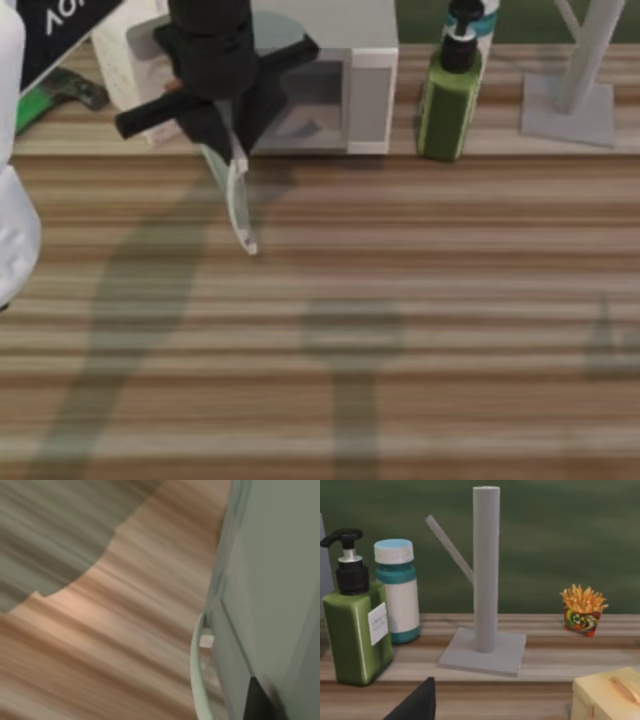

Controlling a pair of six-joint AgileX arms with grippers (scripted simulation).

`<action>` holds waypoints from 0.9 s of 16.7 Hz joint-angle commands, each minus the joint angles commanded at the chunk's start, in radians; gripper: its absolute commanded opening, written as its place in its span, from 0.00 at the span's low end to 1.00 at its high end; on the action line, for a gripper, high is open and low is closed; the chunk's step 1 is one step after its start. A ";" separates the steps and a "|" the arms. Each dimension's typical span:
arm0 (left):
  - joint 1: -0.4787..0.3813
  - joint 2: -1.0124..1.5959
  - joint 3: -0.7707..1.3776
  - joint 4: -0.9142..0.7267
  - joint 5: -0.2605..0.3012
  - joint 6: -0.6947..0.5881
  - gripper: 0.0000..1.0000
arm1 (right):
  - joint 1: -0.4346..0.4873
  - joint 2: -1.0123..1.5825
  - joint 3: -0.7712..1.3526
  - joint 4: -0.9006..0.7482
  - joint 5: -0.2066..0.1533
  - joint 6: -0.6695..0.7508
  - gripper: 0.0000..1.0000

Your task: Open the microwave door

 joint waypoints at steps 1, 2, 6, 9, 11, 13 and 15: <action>0.004 -0.011 -0.022 0.008 0.000 0.005 0.00 | 0.000 0.000 0.000 0.000 0.000 0.000 1.00; 0.006 -0.019 -0.036 0.014 0.000 0.008 0.00 | 0.000 0.000 0.000 0.000 0.000 0.000 1.00; 0.007 -0.021 -0.042 0.016 0.000 0.009 0.00 | 0.000 0.000 0.000 0.000 0.000 0.000 1.00; 0.007 -0.021 -0.042 0.016 0.000 0.009 0.00 | 0.000 0.000 0.000 0.000 0.000 0.000 1.00; 0.007 -0.021 -0.042 0.016 0.000 0.009 0.00 | 0.000 0.000 0.000 0.000 0.000 0.000 1.00; 0.007 -0.021 -0.042 0.016 0.000 0.009 0.00 | 0.000 0.000 0.000 0.000 0.000 0.000 1.00; 0.007 -0.021 -0.042 0.016 0.000 0.009 0.00 | 0.000 0.000 0.000 0.000 0.000 0.000 1.00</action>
